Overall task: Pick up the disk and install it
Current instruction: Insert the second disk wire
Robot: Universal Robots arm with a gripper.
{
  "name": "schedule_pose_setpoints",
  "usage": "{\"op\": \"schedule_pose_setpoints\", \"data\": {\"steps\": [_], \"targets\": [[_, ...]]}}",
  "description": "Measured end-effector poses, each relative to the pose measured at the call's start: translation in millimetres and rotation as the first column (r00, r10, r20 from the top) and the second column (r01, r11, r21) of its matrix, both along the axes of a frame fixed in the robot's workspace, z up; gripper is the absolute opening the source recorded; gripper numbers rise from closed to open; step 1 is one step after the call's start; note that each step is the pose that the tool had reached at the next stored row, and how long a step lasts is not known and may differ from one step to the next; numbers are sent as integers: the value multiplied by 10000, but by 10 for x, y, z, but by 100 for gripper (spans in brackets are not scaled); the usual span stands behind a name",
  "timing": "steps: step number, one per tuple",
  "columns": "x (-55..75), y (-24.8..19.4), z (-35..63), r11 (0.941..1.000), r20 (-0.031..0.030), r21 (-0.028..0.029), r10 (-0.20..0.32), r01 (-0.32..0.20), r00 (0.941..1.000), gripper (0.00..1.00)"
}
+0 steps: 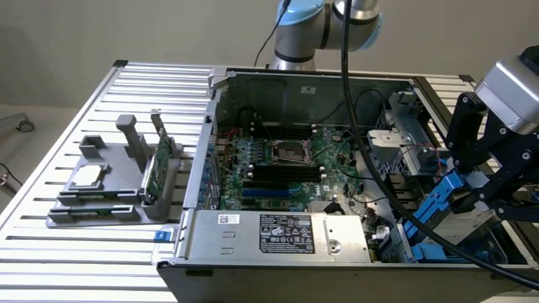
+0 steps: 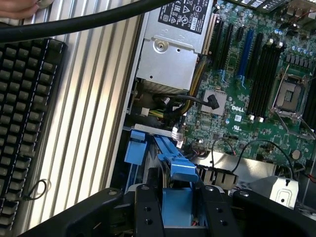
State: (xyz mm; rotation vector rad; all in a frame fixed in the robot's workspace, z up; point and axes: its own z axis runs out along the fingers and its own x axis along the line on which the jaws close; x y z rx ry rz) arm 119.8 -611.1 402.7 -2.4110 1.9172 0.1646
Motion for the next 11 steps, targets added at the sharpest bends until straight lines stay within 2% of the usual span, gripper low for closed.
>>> {"op": "schedule_pose_setpoints", "data": {"steps": [11], "targets": [[0, 0, 0, 10000, 0, 0, 0, 0, 10000, 35]]}}
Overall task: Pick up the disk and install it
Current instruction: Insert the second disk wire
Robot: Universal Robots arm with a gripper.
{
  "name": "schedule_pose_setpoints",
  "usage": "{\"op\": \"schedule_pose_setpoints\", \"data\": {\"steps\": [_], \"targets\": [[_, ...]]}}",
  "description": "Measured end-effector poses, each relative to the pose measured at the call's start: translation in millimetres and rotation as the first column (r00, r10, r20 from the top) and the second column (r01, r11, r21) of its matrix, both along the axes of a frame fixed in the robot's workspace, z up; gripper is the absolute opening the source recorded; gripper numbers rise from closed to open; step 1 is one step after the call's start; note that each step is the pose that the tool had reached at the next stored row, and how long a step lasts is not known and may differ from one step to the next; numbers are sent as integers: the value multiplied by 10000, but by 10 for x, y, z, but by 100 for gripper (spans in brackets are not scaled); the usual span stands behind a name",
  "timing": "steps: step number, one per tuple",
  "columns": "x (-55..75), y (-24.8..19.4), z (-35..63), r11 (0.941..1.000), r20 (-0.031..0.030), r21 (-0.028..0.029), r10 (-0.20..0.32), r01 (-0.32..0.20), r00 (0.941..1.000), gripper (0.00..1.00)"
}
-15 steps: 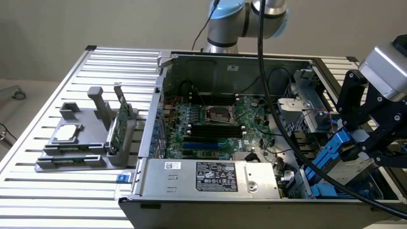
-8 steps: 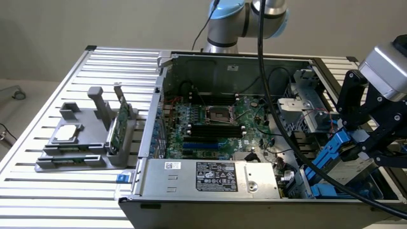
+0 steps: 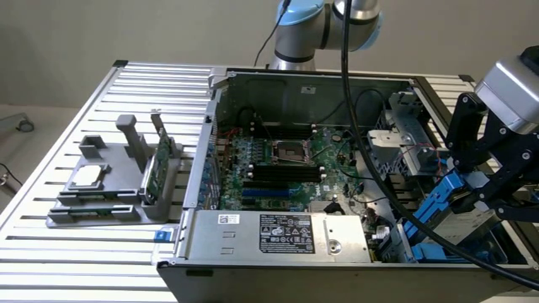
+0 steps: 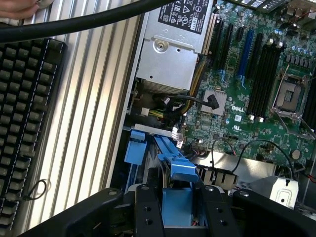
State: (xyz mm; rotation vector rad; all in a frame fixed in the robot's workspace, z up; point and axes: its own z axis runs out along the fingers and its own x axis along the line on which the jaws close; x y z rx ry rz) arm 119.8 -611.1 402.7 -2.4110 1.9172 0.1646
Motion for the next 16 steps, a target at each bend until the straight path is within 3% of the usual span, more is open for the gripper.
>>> {"op": "schedule_pose_setpoints", "data": {"steps": [13, 15, 16], "targets": [[0, 0, 0, 10000, 0, 0, 1, -1, 10000, 36], [0, 0, 0, 10000, 0, 0, 1, -1, 10000, 60], [0, 0, 0, 10000, 0, -1, 1, -1, 10000, 60]]}}
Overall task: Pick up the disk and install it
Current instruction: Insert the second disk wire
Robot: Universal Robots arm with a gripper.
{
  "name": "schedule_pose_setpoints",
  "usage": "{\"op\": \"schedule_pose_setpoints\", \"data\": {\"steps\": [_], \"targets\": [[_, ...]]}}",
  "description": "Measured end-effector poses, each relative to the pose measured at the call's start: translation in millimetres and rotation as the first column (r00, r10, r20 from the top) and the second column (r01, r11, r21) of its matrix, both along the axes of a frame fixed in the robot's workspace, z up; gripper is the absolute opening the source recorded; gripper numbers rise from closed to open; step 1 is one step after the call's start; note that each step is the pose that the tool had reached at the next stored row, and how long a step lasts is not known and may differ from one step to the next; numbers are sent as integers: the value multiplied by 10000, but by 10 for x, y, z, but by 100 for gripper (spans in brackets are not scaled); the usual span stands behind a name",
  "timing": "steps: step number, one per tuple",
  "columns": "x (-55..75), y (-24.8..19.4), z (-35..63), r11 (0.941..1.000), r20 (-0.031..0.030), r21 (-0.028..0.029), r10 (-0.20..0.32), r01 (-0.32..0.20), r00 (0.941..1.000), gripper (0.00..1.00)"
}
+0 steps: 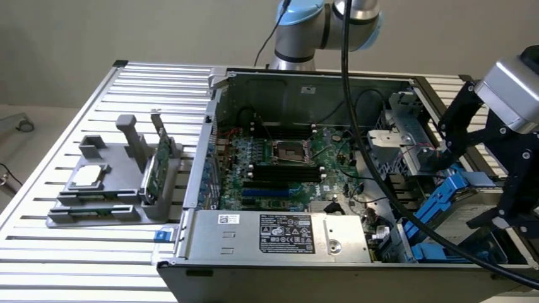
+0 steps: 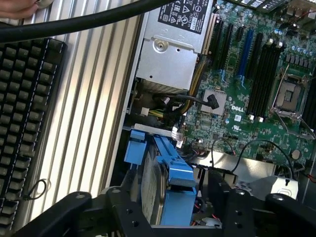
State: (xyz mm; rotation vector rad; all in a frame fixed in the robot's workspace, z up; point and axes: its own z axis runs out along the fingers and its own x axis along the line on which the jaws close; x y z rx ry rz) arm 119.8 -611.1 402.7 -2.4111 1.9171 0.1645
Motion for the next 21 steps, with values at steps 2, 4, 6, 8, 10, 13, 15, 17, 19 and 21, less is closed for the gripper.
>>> {"op": "schedule_pose_setpoints", "data": {"steps": [2, 4, 6, 8, 10, 13, 15, 17, 19, 21], "targets": [[0, 0, 0, 10000, 0, 0, -1, 1, 10000, 84], [0, 0, 0, 10000, 0, 0, 0, 0, 10000, 96], [0, 0, 0, 10000, 0, 1, 0, 0, 10000, 99], [0, 0, 0, 10000, 0, 1, -1, 1, 10000, 99], [0, 0, 0, 10000, 0, 1, 0, 0, 10000, 99], [0, 0, 0, 10000, 0, 1, -1, 1, 10000, 99], [0, 0, 0, 10000, 0, 1, 0, 0, 10000, 99], [0, 0, 0, 10000, 0, 1, -1, 1, 10000, 99], [0, 0, 0, 10000, 0, 0, 0, 0, 10000, 99], [0, 0, 0, 10000, 0, 0, -1, 1, 10000, 99]]}}
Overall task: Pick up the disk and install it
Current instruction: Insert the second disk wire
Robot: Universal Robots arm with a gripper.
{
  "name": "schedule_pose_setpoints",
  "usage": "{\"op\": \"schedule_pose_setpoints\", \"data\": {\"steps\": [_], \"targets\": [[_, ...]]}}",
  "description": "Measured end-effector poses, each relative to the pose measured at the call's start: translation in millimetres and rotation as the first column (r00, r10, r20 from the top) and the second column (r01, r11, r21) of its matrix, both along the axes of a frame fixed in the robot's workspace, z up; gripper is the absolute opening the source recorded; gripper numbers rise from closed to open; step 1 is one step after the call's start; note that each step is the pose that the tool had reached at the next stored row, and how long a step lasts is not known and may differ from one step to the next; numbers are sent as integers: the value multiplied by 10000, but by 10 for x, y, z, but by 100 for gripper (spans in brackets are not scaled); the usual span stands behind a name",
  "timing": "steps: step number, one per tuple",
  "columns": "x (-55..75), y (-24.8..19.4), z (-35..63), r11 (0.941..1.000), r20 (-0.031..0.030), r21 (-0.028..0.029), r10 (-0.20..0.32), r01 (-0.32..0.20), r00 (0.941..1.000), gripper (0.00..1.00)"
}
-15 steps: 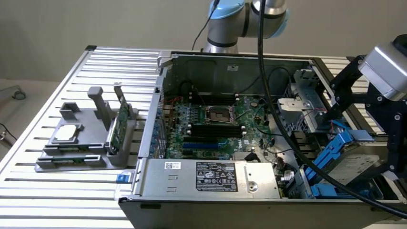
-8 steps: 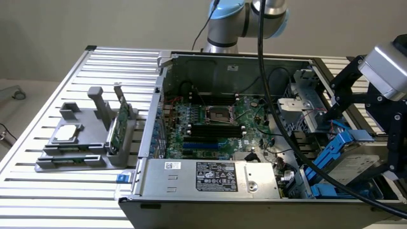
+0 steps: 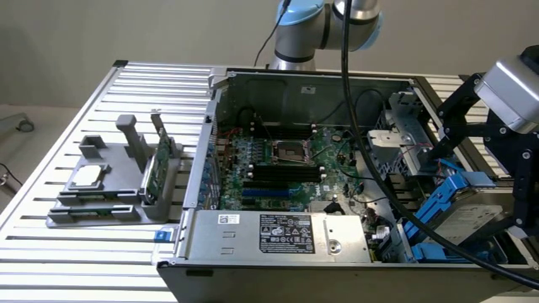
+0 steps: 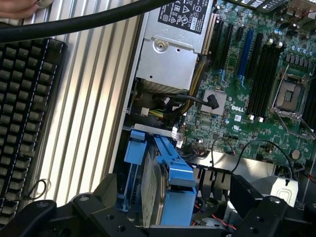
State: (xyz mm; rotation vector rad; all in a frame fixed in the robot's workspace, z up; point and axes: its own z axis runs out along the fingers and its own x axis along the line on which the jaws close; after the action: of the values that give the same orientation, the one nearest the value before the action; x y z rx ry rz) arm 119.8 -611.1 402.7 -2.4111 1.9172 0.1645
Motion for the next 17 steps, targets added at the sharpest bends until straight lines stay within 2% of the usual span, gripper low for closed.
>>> {"op": "schedule_pose_setpoints", "data": {"steps": [17], "targets": [[0, 0, 0, 10000, 0, 1, 0, 0, 10000, 99]]}}
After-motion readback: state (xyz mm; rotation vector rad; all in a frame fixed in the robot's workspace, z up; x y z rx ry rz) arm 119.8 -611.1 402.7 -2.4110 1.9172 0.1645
